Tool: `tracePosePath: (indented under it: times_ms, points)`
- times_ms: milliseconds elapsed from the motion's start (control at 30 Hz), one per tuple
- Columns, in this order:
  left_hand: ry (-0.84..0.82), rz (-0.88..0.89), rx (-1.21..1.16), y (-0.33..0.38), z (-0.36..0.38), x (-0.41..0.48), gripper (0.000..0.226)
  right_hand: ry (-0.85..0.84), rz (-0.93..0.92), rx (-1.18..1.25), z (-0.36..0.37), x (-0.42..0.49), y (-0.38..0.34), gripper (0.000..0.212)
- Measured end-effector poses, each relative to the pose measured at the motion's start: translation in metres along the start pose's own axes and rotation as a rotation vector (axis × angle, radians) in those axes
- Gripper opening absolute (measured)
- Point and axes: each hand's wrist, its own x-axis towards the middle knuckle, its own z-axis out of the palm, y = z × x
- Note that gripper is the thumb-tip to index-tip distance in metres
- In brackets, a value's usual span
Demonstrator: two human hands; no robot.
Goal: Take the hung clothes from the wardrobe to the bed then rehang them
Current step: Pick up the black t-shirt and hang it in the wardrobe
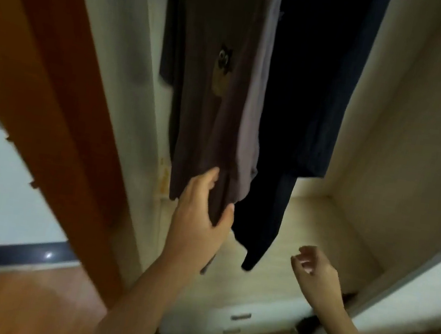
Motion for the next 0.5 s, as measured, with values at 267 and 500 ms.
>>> tracePosePath:
  times_ms: [267, 500]
  points:
    - [-0.326, -0.254, -0.085, -0.063, -0.058, -0.122, 0.026, -0.356, 0.166, -0.223, 0.086, -0.087, 0.033, 0.028]
    - [-0.18, -0.573, 0.051, -0.133, -0.169, -0.237, 0.026, -0.728, -0.014, -0.496, 0.188, -0.157, -0.002, 0.014]
